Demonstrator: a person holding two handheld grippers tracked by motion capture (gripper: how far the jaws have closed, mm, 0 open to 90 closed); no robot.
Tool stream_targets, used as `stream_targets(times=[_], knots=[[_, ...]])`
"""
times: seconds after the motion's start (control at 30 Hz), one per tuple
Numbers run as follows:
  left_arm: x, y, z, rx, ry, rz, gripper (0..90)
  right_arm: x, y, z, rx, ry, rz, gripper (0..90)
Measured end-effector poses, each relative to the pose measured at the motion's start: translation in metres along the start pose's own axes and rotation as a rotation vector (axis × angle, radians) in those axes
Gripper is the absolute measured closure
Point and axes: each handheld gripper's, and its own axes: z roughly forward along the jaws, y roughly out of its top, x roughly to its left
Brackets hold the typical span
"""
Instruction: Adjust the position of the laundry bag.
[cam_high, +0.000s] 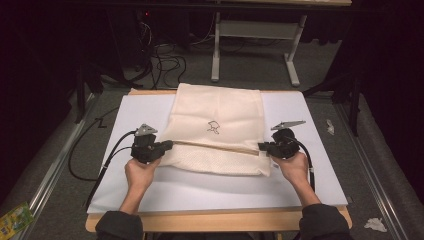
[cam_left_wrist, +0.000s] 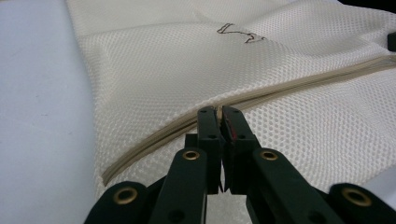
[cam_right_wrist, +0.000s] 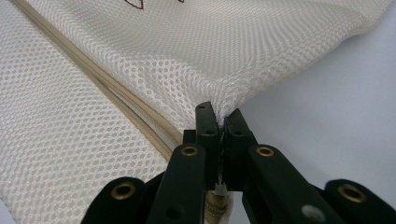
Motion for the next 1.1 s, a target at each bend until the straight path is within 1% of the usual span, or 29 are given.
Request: stream_targets(times=[0.17, 0.23, 0.47, 0.57, 0.67, 0.73, 0.87, 0.97, 1.0, 1.03, 1.07, 1.1], knots=[[0.001, -0.001, -0.001, -0.002, 0.005, -0.001, 87.3, -0.003, -0.003, -0.002, 0.006, -0.006, 0.007, 89.0], [0.002, -0.001, -0.001, -0.004, 0.007, -0.007, 87.3, -0.003, -0.003, -0.002, 0.005, -0.007, 0.010, 89.0], [0.004, -0.002, -0.009, -0.011, 0.011, -0.004, 87.3, -0.005, -0.005, -0.001, 0.007, -0.018, 0.019, 89.0], [0.005, -0.003, -0.008, -0.012, 0.007, -0.011, 87.3, -0.006, -0.007, 0.001, 0.006, -0.021, 0.017, 89.0], [0.006, -0.003, -0.011, -0.017, 0.002, -0.012, 87.3, -0.009, -0.010, 0.001, 0.012, -0.032, 0.028, 89.0], [0.006, -0.004, -0.013, -0.020, 0.008, -0.010, 87.3, -0.009, -0.010, -0.001, 0.005, -0.040, 0.027, 89.0], [0.011, -0.006, -0.015, -0.021, 0.010, -0.026, 87.3, -0.011, -0.010, -0.002, -0.004, -0.049, 0.027, 89.0], [0.011, -0.008, -0.015, -0.015, 0.013, -0.024, 87.3, -0.010, -0.009, -0.001, -0.002, -0.050, 0.022, 89.0], [0.011, -0.009, -0.015, -0.014, 0.012, -0.027, 87.3, -0.011, -0.009, -0.001, -0.004, -0.049, 0.023, 89.0], [0.012, -0.009, -0.015, -0.016, 0.020, -0.030, 87.3, -0.011, -0.009, -0.001, -0.006, -0.049, 0.023, 89.1], [0.013, -0.009, -0.016, -0.018, 0.021, -0.035, 87.4, -0.012, -0.008, -0.002, -0.009, -0.056, 0.018, 89.0], [0.015, -0.010, -0.018, -0.017, 0.022, -0.036, 87.3, -0.013, -0.008, -0.002, -0.009, -0.060, 0.027, 89.0]])
